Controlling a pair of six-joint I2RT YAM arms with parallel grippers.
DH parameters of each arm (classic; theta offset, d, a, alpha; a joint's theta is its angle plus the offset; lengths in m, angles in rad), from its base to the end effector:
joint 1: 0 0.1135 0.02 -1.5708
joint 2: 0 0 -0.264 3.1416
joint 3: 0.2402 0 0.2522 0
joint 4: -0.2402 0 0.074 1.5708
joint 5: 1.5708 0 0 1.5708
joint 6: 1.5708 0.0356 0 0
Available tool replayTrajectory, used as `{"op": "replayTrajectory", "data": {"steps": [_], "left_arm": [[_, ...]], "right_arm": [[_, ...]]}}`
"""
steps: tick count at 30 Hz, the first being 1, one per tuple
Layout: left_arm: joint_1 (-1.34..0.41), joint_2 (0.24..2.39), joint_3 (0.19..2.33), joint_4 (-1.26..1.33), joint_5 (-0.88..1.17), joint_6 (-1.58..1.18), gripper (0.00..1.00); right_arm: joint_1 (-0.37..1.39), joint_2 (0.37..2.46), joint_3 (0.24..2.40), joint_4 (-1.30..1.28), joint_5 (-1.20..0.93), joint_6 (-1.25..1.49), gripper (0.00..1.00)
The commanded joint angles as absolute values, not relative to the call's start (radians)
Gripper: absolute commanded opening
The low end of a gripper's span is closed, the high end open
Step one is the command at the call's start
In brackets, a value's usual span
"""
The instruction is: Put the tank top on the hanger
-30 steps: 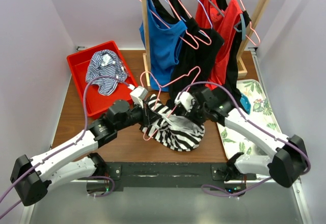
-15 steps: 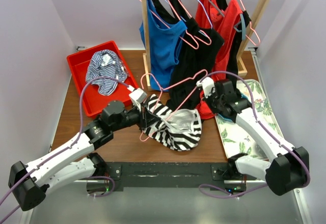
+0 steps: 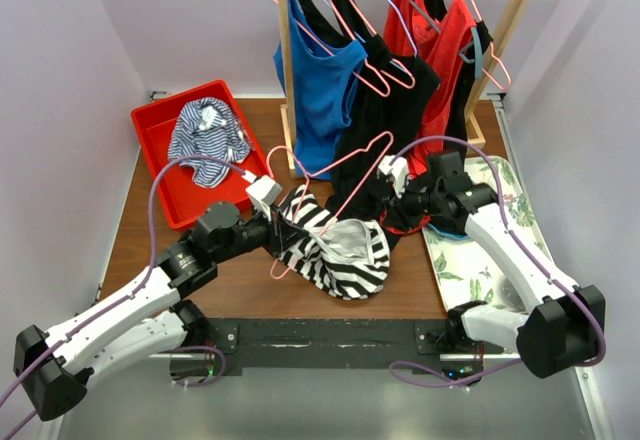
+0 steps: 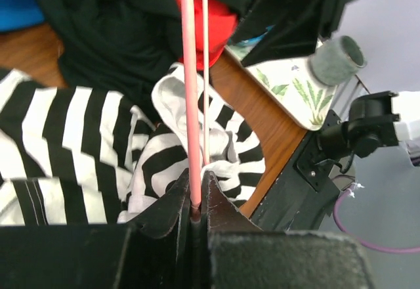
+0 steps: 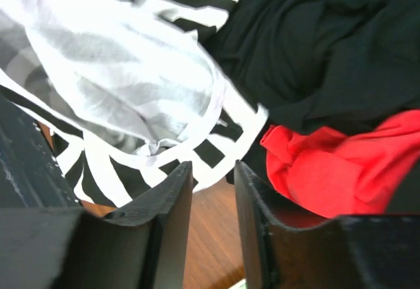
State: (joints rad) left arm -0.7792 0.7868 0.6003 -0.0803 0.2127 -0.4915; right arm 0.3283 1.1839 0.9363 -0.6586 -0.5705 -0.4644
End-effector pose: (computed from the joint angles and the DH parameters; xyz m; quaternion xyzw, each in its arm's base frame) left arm 0.1302 -0.1391 0.2853 0.1771 0.7730 -0.4260 0.4355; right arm 0.2179 0.0945 0.2743 -0.4349 0.8013 0.2441 0.3304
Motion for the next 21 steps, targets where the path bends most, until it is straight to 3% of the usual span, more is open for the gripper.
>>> {"op": "replayTrajectory", "data": {"steps": [1, 3, 9, 12, 21], "left_arm": [[-0.773, 0.802, 0.565, -0.015, 0.147, -0.612, 0.00], [-0.772, 0.802, 0.549, 0.029, 0.150, -0.633, 0.00], [-0.773, 0.801, 0.515, 0.057, 0.127, -0.689, 0.00], [-0.773, 0.787, 0.497, 0.061, 0.104, -0.716, 0.00], [-0.773, 0.773, 0.477, 0.061, 0.077, -0.738, 0.00]], "right_arm": [[0.397, 1.161, 0.846, -0.498, -0.472, -0.460, 0.45], [0.452, 1.167, 0.822, -0.442, -0.421, -0.439, 0.51], [0.538, 1.242, 0.782, -0.273, -0.233, -0.342, 0.52], [0.595, 1.268, 0.762, -0.190, -0.106, -0.273, 0.59], [0.712, 1.359, 0.744, -0.104, 0.043, -0.270, 0.60]]}}
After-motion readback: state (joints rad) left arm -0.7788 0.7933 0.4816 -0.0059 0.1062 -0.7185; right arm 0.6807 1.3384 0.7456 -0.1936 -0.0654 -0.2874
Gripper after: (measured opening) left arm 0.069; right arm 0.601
